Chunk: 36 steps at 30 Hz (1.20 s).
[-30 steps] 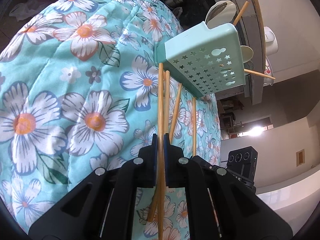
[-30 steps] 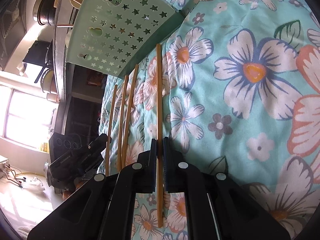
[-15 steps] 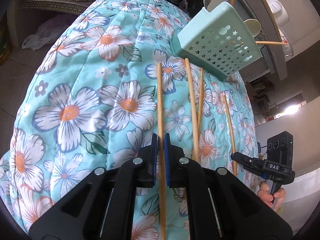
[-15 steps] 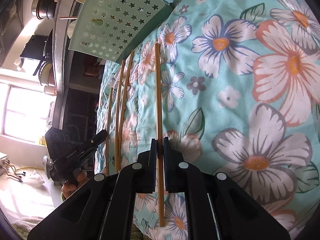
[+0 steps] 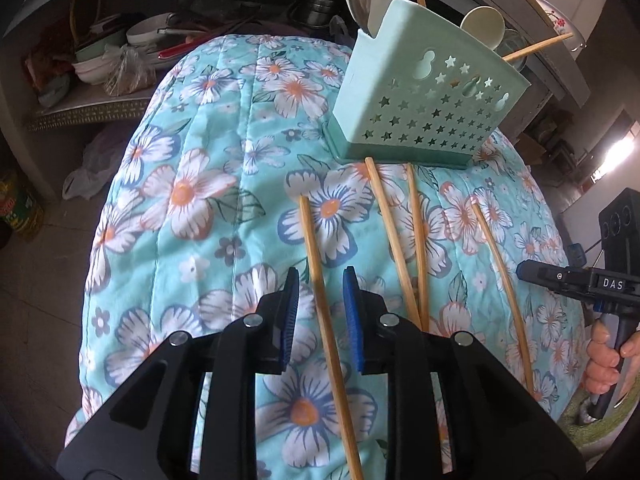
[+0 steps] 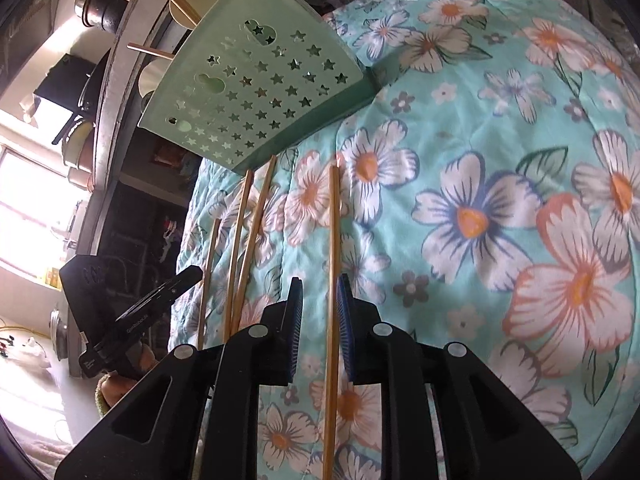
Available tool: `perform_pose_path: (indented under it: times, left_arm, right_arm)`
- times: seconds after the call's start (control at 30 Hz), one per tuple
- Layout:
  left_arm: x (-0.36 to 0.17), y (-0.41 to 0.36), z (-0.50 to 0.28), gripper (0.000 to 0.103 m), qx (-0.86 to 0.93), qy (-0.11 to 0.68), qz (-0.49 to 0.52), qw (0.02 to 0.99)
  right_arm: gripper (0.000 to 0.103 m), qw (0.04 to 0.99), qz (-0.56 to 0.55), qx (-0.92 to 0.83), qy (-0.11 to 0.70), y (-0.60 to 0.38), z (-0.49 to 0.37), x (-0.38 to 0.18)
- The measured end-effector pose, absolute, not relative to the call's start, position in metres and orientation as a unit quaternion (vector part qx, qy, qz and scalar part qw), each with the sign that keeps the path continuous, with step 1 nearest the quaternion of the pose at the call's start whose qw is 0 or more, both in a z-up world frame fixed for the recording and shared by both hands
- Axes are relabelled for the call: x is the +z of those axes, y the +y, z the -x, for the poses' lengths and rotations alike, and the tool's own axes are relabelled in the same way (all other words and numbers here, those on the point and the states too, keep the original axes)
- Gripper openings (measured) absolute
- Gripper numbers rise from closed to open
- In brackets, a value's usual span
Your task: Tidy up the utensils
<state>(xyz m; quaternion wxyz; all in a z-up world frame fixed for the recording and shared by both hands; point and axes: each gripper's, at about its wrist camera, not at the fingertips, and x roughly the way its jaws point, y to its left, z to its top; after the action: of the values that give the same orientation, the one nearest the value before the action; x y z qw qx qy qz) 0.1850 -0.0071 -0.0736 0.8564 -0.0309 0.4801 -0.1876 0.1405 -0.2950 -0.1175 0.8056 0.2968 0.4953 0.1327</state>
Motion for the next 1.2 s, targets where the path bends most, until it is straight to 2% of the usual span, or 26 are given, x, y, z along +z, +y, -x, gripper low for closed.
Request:
perform_pose_path:
  times: [0.6,0.7,0.87,1.2]
  left_arm:
    - [-0.095,-0.04,-0.221,0.021,-0.147,0.472,-0.059,0.867]
    - [-0.095,-0.043,-0.221,0.019,-0.14,0.467,-0.067,0.87]
    - [-0.096,-0.047,-0.223,0.009,-0.133,0.461,-0.073,0.874]
    - [-0.088,-0.052,-0.217,0.007,-0.126,0.442,-0.077,0.885]
  right_arm:
    - [0.018,0.839,-0.192,0.092,0.501,-0.264,-0.194,-0.125]
    - [0.017,0.842,-0.189,0.089,0.498,-0.262,-0.198,-0.127]
    - [0.009,0.844,-0.194,0.084,0.493,-0.265,-0.199,-0.128]
    - [0.008,0.842,-0.216,0.085,0.487,-0.28,-0.191,-0.125]
